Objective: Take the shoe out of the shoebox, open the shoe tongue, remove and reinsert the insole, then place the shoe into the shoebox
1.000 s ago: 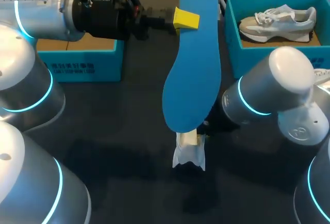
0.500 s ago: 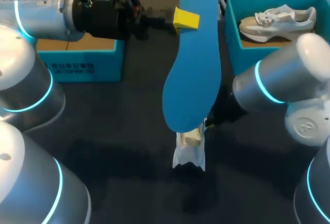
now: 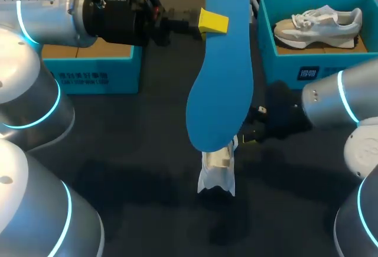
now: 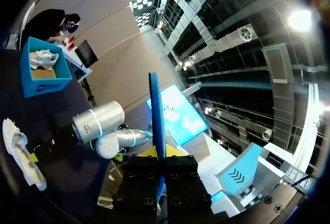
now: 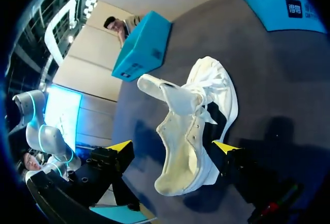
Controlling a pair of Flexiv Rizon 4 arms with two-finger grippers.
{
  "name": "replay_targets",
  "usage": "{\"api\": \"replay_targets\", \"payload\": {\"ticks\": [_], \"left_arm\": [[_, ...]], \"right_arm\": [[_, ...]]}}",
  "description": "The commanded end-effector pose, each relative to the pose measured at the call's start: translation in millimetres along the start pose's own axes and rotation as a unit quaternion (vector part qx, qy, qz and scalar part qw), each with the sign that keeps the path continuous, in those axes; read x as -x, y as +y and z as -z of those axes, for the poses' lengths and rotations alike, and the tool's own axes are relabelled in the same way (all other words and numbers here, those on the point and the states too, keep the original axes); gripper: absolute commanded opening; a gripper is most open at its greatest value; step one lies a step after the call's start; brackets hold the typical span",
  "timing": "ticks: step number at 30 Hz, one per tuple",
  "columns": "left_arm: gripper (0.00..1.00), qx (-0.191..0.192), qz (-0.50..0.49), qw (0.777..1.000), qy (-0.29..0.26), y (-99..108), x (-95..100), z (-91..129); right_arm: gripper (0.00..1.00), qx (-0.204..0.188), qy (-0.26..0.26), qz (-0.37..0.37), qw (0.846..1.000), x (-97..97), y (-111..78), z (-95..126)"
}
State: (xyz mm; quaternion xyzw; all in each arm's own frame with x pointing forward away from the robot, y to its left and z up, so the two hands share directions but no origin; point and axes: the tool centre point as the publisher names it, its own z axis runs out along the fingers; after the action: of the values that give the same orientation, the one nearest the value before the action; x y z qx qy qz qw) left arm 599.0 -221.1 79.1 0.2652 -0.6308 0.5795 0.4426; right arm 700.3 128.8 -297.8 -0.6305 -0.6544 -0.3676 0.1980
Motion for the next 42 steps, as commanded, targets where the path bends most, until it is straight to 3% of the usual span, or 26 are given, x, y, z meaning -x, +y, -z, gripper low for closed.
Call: {"api": "replay_targets", "payload": {"ticks": [1, 8, 13, 18, 32, 42], "left_arm": [[0.00, -0.001, 0.000, 1.000, 0.000, 2, 0.5, 0], [0.00, -0.001, 0.000, 1.000, 0.000, 2, 0.5, 0], [0.00, -0.001, 0.000, 1.000, 0.000, 2, 0.5, 0], [0.00, -0.001, 0.000, 1.000, 0.000, 2, 0.5, 0], [0.00, -0.001, 0.000, 1.000, 0.000, 2, 0.5, 0], [0.00, -0.001, 0.000, 1.000, 0.000, 2, 0.5, 0]], "right_arm": [[1.00, 0.002, 0.012, 0.000, 1.000, 1.6, -2.2, 0], [1.00, 0.009, 0.110, -0.012, 0.994, -10.4, 8.0, 24], [1.00, -0.029, 0.150, -0.007, 0.988, -22.5, 13.9, 41], [1.00, -0.050, 0.163, -0.014, 0.985, -30.0, 20.8, 56], [1.00, -0.026, 0.228, -0.045, 0.972, -46.3, 41.3, 111], [1.00, -0.034, 0.261, -0.081, 0.961, -52.2, 47.8, 128]]}}
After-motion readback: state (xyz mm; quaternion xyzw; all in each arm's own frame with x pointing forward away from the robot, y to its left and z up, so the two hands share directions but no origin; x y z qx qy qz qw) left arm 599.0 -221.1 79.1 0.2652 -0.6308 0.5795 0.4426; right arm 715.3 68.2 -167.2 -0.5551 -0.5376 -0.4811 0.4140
